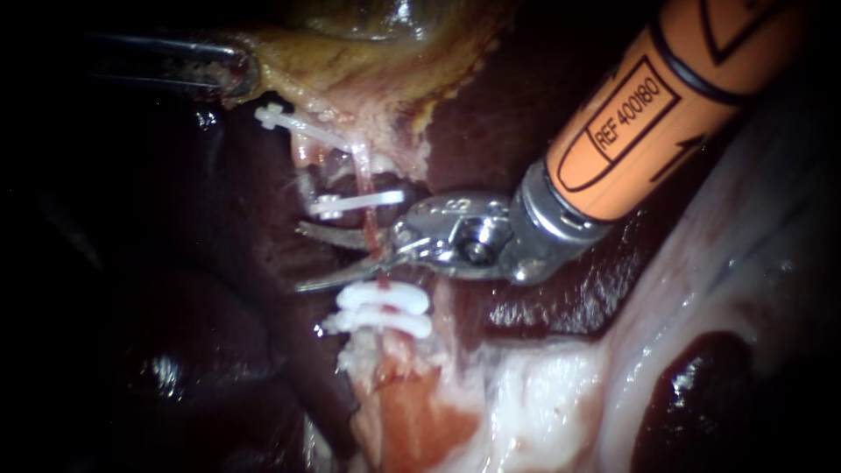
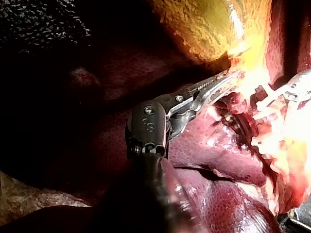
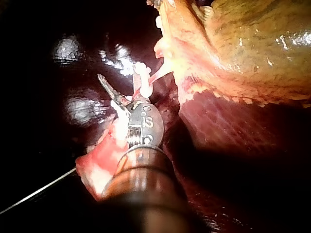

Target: Go to the cutting position right tube

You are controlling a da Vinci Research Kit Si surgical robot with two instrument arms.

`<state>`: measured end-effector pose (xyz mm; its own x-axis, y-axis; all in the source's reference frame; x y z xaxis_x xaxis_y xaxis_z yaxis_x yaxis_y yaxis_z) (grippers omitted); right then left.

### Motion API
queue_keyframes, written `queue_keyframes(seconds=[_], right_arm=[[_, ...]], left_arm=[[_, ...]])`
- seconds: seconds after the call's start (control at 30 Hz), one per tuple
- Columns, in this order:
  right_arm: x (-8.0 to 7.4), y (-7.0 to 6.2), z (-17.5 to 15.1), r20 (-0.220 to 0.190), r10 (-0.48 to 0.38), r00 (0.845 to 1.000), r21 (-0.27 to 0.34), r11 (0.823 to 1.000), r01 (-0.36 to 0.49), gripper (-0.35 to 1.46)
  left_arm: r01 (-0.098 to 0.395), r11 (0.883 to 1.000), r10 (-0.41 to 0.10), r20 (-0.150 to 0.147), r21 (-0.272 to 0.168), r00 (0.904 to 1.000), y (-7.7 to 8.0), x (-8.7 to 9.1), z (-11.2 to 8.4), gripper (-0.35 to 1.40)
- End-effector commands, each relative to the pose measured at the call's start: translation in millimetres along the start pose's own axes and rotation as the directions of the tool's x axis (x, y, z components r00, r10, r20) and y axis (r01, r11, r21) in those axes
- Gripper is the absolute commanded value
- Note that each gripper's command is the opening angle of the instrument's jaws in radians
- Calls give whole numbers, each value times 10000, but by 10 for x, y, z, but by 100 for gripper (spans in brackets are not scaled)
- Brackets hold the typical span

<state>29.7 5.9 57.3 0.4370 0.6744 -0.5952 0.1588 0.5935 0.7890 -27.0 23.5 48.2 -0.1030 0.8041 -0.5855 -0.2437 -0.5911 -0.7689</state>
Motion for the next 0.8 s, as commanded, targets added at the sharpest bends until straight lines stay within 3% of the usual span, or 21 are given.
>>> queue_keyframes(seconds=[0.03,0.17,0.33,0.8], right_arm=[[3,-5,0,19,-50,10000,140,9999,49,135],[14,-19,-2,241,-19,9997,679,9977,2,131],[25,-24,-7,445,-37,9990,1302,9915,-21,128],[24,-22,-7,371,62,9993,1188,9929,-106,128]], left_arm=[[2,10000,-2,-3,2,10000,0,0,0,-35],[2,10000,-2,-2,1,10000,0,0,0,-35],[2,10000,-2,-2,-1,10000,0,0,0,-35],[1,10000,-1,-3,-1,10000,-1,0,0,-35]])
